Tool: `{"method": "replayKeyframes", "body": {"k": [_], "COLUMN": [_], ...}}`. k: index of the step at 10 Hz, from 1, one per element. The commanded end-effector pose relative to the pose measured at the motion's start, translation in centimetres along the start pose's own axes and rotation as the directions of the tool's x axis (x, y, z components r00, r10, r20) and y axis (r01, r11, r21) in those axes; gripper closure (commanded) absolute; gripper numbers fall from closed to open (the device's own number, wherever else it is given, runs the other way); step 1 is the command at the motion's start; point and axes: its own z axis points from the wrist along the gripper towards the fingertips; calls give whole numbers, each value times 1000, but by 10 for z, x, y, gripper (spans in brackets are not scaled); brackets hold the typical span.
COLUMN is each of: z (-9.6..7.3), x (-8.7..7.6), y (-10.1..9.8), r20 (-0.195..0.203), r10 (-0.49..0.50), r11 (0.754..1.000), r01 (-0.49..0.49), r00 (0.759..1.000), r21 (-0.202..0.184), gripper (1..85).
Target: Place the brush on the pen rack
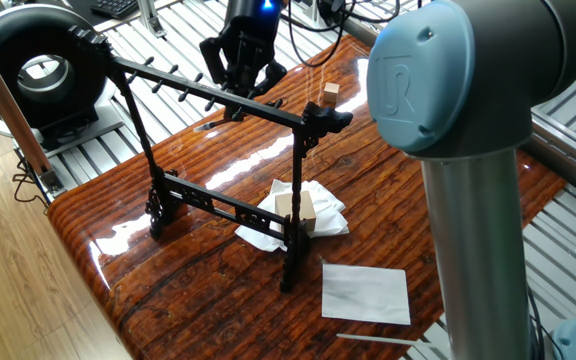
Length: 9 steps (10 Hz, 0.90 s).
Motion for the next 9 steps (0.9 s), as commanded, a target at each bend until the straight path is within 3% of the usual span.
{"method": "replayKeyframes", "body": {"k": [1, 9], "z": [-2, -1], "x": [6, 4], "y": [5, -3], "r20": [-6, 17], "r10": [-6, -8], "r11": [1000, 1000], "r01": [6, 8], "r00": [1000, 1000], "r21": [-15, 5], "gripper": [843, 843]}}
